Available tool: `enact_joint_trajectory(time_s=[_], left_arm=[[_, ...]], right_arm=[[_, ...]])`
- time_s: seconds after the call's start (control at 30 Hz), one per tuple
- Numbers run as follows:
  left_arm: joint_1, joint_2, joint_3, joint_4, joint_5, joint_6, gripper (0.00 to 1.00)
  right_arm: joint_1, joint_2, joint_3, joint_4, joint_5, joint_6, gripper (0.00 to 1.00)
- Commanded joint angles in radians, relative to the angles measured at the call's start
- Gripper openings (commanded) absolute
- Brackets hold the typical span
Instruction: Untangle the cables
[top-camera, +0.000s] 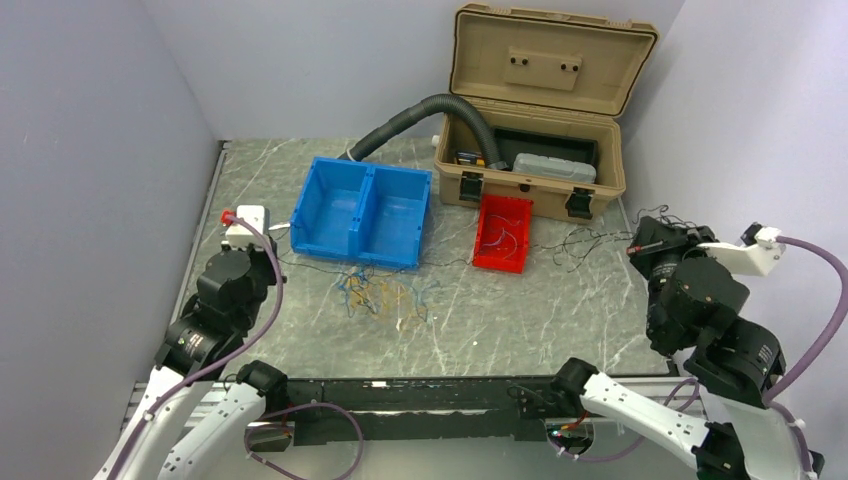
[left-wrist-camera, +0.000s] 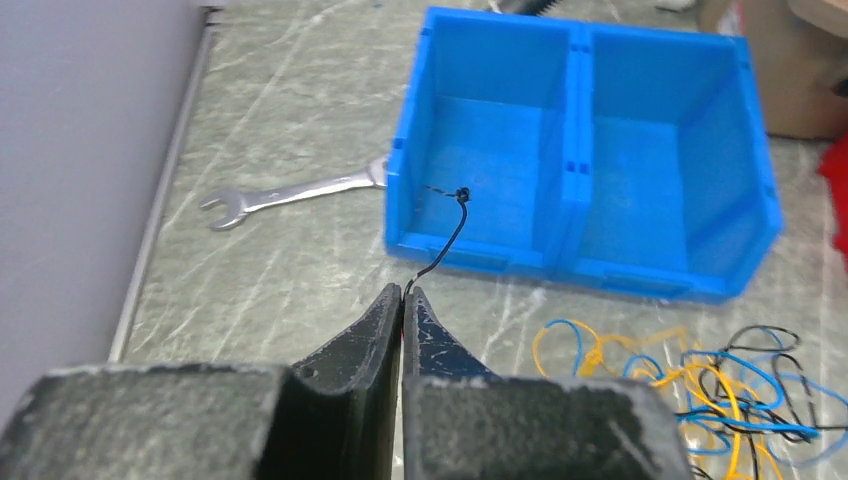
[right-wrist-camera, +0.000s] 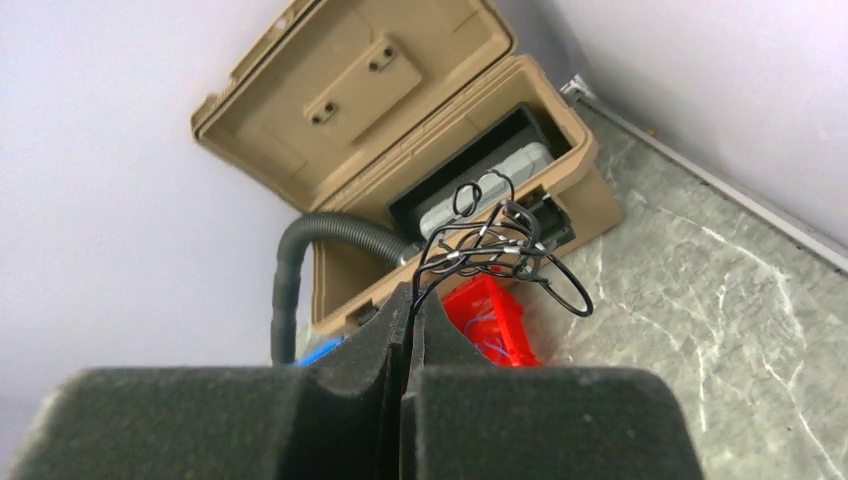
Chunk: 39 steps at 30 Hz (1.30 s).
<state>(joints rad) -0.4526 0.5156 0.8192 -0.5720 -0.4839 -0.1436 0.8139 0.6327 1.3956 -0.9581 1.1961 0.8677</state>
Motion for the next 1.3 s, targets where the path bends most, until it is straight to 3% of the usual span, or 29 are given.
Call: enact_joint_trajectory(time_s=[0.0,0.1,0.23,0.3,0.47,0.8,1.03,1.27], left_arm=[[0.005,-0.011,0.043,0.005,0.271,0.034,0.17],[0.005,-0.012,0.033,0.043,0.583,0.036,0.36],[0.003,0.042,0.045,0.058,0.822,0.027,0.72],[0.001,0.078,0.045,0.081,0.926,0.015,0.78],[-0.061,0.134,-0.034,0.301,1.007,-0.088,0.82],[-0.394,0.383,-0.069,0.67,0.805,-0.018,0.85],[-0.435,0.552,-0.064,0.938,0.767,0.051,0.84],[-0.445,0.733,0.047,1.013,0.775,0.075,0.84]], right_arm=[[0.002,-0.027,-0.078,0.181,-0.193,-0.279,0.0],[0.0,0.019,-0.076,0.199,-0.344,-0.318,0.0],[0.001,0.107,-0.026,0.215,-0.543,-0.374,0.0],[0.002,0.15,0.005,0.219,-0.608,-0.383,0.0],[0.001,0.18,0.012,0.283,-0.726,-0.41,0.0],[0.001,0.231,0.087,0.293,-0.795,-0.39,0.0],[0.001,0.244,0.117,0.292,-0.838,-0.375,0.0],[0.0,0.224,0.088,0.323,-0.842,-0.346,0.0]])
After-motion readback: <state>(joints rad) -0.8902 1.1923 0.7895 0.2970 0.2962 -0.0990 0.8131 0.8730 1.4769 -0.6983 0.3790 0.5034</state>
